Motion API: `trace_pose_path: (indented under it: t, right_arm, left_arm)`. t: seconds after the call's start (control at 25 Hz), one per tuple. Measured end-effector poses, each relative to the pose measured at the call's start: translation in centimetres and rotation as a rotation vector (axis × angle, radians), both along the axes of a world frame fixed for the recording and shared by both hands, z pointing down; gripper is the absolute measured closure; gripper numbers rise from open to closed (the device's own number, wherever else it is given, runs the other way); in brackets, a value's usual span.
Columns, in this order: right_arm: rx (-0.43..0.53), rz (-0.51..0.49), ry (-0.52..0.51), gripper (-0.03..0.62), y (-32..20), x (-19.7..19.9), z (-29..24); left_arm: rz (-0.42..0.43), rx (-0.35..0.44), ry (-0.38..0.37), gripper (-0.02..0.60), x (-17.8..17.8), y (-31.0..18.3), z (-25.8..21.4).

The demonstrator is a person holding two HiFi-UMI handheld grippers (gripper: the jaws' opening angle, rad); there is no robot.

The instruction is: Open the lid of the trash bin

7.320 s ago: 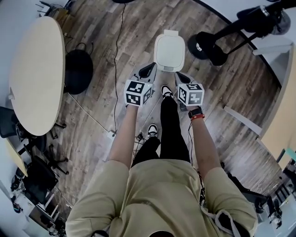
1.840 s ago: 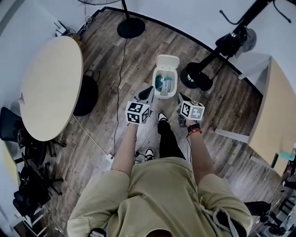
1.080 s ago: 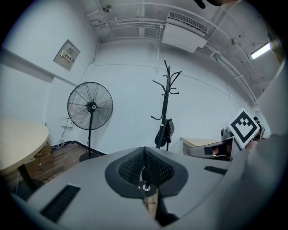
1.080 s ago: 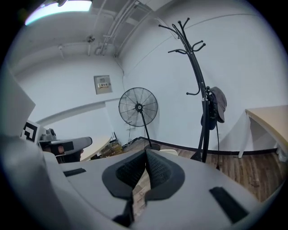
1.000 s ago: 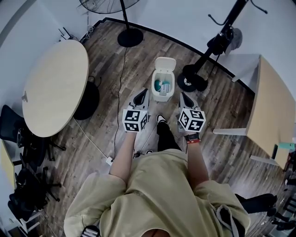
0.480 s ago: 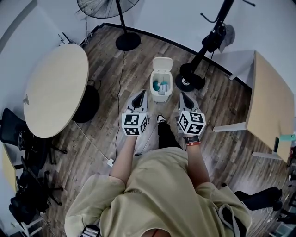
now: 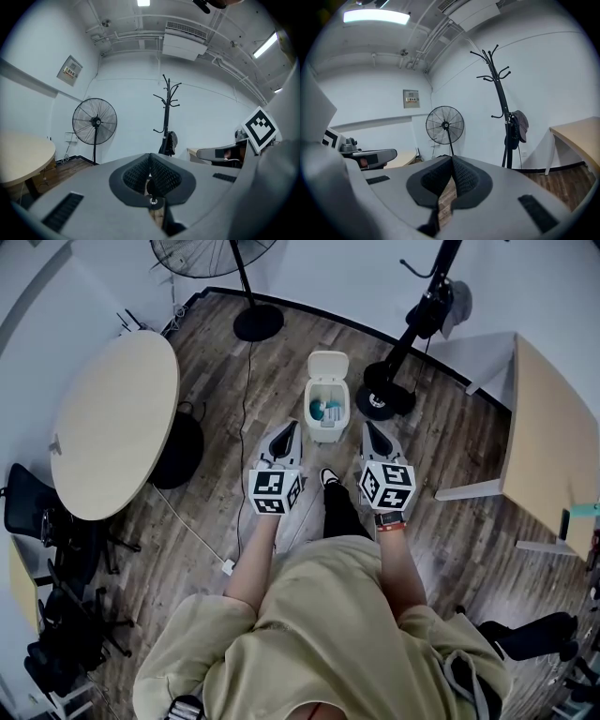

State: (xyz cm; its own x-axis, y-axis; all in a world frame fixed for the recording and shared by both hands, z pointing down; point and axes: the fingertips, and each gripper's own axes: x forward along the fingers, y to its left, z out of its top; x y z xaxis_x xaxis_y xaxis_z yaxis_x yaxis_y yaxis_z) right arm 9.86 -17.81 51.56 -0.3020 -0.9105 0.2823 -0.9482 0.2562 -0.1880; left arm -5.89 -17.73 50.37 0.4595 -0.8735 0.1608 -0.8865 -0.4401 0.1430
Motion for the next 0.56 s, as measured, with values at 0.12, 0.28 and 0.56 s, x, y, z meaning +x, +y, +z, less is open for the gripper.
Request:
trace_pose_path:
  t: [0.12, 0.28, 0.56]
  right_arm:
    - [-0.004, -0.003, 0.0, 0.58, 0.3, 0.0, 0.0]
    - [-0.019, 0.002, -0.006, 0.58, 1.2, 0.3, 0.1]
    - [-0.066, 0.009, -0.013, 0.58, 2.7, 1.5, 1.0]
  left_arm:
    - [0.01, -0.003, -0.004, 0.56, 0.4, 0.4, 0.1]
    - [0.013, -0.012, 0.001, 0.56, 0.5, 1.0, 0.1]
    - [0.01, -0.083, 0.017, 0.56, 1.0, 2.5, 1.9]
